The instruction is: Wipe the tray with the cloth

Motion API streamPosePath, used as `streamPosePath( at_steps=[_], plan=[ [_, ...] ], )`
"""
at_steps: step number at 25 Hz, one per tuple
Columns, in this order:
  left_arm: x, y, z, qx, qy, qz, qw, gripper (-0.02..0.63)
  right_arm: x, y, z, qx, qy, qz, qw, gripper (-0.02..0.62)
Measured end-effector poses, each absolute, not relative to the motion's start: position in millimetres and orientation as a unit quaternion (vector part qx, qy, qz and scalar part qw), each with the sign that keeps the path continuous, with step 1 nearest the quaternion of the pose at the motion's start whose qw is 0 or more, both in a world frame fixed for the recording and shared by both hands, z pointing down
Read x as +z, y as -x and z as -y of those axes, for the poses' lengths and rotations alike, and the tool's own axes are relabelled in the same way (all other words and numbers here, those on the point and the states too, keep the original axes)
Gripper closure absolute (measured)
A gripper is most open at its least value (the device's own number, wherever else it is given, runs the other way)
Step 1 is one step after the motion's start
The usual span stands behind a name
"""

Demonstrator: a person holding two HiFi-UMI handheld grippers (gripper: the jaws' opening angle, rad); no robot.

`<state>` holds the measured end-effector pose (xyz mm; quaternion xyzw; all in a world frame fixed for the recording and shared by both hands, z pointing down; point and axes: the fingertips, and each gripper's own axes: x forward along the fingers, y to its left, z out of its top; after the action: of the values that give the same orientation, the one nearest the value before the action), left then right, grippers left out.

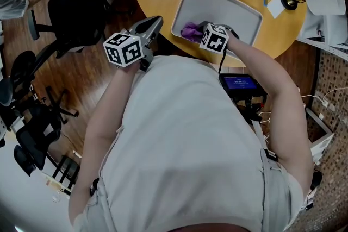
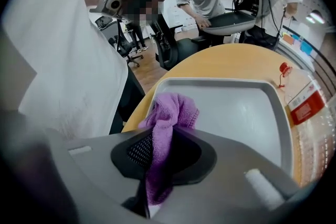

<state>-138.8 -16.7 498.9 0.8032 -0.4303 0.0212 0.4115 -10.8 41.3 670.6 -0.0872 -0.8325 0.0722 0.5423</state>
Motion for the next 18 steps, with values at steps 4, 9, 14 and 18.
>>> streamPosePath(
  at_steps=[4, 9, 14, 18],
  plan=[
    [501, 137, 18, 0.027, -0.804, 0.427, 0.413, 0.606, 670, 12, -43, 0.041, 0.106, 0.828, 0.549, 0.532],
    [504, 136, 20, 0.032, -0.802, 0.427, 0.417, 0.606, 669, 21, -43, 0.041, 0.105, 0.837, 0.536, 0.534],
    [512, 137, 26, 0.037, -0.797, 0.429, 0.424, 0.606, 672, 42, -39, 0.051, 0.108, 0.847, 0.518, 0.532],
    [518, 144, 33, 0.043, -0.793, 0.431, 0.427, 0.606, 677, 59, -35, 0.05, 0.129, 0.852, 0.505, 0.531]
  ],
)
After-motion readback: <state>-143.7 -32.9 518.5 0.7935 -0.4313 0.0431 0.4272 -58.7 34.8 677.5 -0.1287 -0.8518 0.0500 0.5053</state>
